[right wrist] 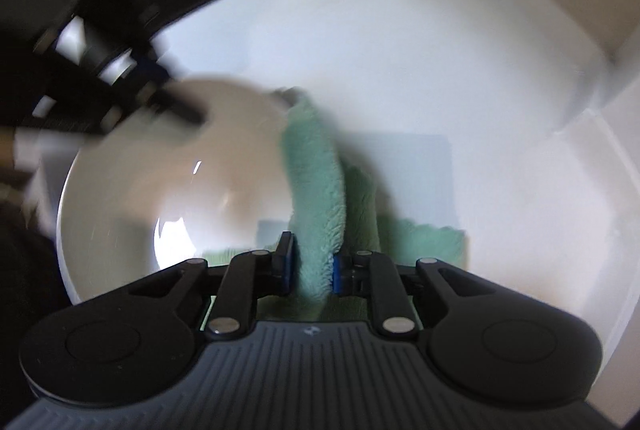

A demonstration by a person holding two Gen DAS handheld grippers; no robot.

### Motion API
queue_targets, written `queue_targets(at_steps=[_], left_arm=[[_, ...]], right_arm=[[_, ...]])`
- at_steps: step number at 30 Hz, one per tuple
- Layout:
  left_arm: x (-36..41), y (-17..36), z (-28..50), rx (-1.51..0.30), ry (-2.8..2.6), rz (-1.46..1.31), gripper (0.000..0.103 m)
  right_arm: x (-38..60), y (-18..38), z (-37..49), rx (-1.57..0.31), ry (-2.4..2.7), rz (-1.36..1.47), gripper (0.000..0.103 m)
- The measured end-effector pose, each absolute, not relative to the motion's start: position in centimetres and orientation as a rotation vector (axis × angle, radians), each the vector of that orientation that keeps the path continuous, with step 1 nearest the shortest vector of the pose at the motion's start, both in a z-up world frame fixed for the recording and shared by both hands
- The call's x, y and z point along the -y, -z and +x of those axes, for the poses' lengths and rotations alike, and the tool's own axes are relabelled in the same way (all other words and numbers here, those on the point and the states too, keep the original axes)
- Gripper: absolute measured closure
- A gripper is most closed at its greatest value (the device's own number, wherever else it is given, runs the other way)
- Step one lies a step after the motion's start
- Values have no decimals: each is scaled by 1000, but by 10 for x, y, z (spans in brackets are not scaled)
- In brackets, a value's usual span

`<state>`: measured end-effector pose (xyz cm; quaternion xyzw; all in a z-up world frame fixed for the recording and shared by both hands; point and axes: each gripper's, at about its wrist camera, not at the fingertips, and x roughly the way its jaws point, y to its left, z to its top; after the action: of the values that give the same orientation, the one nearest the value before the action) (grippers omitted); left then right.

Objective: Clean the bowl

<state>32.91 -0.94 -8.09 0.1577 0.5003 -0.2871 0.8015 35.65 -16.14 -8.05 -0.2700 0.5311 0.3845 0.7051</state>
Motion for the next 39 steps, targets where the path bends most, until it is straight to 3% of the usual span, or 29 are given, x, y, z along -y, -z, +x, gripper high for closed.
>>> queue_targets(at_steps=[2, 10, 21, 28, 33, 39], left_arm=[[16, 80, 331, -1062, 659, 413, 97], [28, 79, 329, -1054, 684, 484, 96], [-8, 82, 304, -1057, 494, 219, 91], [-2, 74, 317, -1046, 649, 376, 95], [8, 71, 327, -1023, 686, 527, 94], [-16, 68, 323, -1035, 589, 363, 93]], right_arm=[[158, 79, 360, -1209, -905, -657, 87], [94, 69, 363, -1029, -994, -894, 84], [128, 84, 368, -1113, -825, -570, 86], [134, 85, 355, -1244, -962, -709, 85], [114, 91, 365, -1203, -931, -795, 84], [102, 94, 370, -1158, -900, -684, 86]])
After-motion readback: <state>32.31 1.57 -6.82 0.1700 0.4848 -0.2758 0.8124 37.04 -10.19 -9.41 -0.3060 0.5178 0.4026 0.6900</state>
